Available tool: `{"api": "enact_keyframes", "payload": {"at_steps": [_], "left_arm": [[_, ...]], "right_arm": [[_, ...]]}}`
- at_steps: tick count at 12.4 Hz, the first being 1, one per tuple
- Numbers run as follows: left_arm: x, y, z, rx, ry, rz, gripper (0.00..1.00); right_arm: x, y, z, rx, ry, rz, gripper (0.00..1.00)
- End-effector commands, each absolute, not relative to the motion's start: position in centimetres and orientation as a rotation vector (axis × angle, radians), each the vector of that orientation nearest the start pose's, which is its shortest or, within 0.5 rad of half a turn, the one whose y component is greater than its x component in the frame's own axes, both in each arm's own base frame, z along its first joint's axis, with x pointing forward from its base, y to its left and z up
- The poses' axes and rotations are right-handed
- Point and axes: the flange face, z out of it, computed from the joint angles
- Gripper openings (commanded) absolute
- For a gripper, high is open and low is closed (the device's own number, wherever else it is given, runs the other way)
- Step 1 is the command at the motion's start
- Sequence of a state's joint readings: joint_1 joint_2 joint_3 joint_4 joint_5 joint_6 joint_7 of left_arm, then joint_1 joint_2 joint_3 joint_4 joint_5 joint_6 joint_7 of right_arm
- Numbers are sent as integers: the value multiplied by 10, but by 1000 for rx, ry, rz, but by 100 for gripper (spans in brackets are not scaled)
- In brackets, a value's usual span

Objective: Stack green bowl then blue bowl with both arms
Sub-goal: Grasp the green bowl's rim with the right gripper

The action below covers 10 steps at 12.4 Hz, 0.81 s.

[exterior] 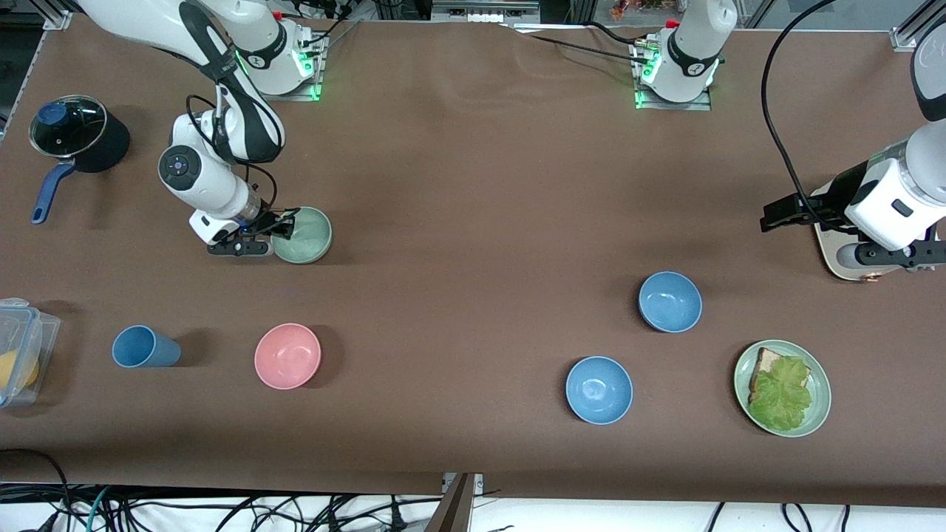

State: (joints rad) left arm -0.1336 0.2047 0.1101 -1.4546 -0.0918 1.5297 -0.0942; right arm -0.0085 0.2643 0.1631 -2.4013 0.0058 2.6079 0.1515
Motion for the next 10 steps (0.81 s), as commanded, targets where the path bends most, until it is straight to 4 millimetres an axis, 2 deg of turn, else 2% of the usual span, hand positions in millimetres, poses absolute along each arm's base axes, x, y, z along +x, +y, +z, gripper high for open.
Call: {"api": "enact_keyframes", "payload": {"at_steps": [1,3,4,5,6,8,9,10], "left_arm": [[613,-27,560,-3180,-122,200,100],[613,-26,559,-3178,-124,205,100],[613,-27,559,-3177,-124,205,100],[613,-26,559,-3177,-127,205,100],[613,-26,558,-3179,-127,208,100],[613,-25,558,-3179,-129,208,100],[613,-25,558,-3179,-129,208,100],[613,-25,558,-3179,-129,208,100]], "right_arm": [[512,89,253,-3109,24,119,0],[540,117,297,-3104,30,184,0],[550,143,316,-3097,64,178,0],[557,180,327,-3084,95,158,0],[561,223,324,-3068,164,151,0],[562,323,304,-3028,275,140,0],[559,364,288,-3004,337,140,0],[555,395,274,-2976,374,122,0]]}}
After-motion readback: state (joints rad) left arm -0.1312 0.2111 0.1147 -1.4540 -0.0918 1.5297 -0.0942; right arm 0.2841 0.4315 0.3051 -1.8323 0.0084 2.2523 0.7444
